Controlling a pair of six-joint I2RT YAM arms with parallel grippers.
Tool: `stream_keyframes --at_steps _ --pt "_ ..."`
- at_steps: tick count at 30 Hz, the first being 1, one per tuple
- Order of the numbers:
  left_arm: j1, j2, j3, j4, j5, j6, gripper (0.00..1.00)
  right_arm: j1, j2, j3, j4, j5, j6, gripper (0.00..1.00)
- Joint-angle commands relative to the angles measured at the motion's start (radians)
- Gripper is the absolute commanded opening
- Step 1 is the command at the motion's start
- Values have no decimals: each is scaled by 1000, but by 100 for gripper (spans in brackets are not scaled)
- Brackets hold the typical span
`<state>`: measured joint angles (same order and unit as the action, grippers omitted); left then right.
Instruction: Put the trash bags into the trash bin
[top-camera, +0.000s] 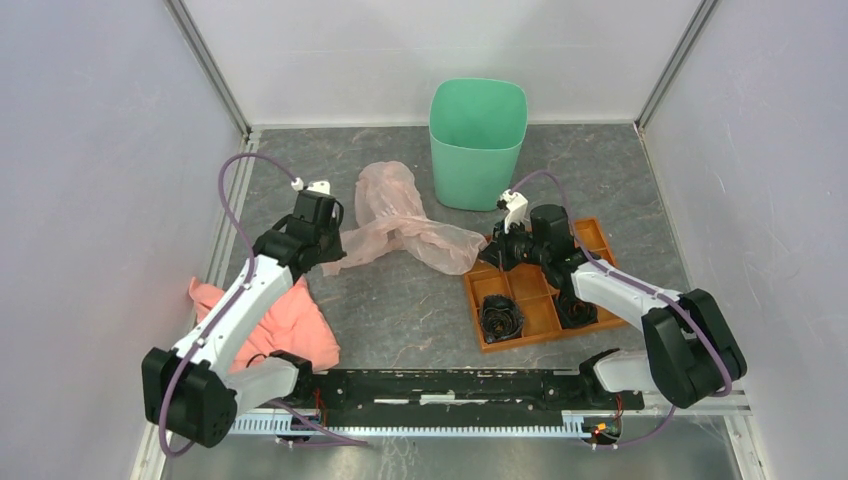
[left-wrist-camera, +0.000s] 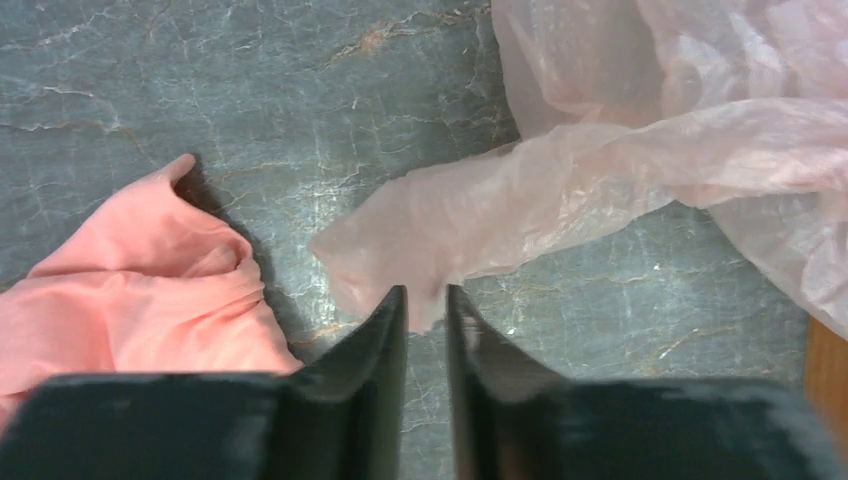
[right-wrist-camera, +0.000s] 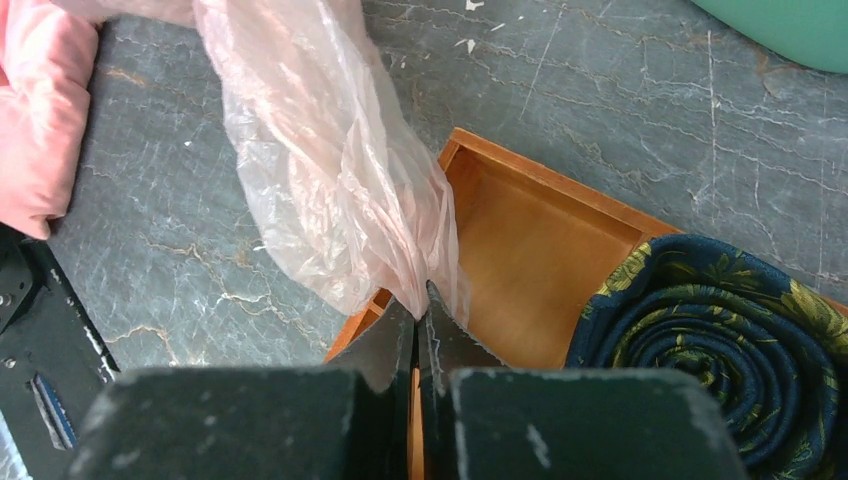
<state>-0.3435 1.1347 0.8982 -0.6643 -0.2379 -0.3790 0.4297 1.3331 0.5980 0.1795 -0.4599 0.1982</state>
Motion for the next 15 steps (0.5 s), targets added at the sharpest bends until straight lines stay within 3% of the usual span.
stream_keyframes --at_steps 1,3,7,15 --pt "2 -38 22 -22 -17 -58 43 -3 -37 48 5 -32 5 0" --pt "1 -20 32 -8 7 -53 60 -2 -33 52 9 -57 8 1" --pt "0 55 66 17 56 -9 78 -3 -30 66 0 -75 2 1" --pt "-21 87 30 -2 27 -6 91 -2 -39 77 -8 -77 -9 1"
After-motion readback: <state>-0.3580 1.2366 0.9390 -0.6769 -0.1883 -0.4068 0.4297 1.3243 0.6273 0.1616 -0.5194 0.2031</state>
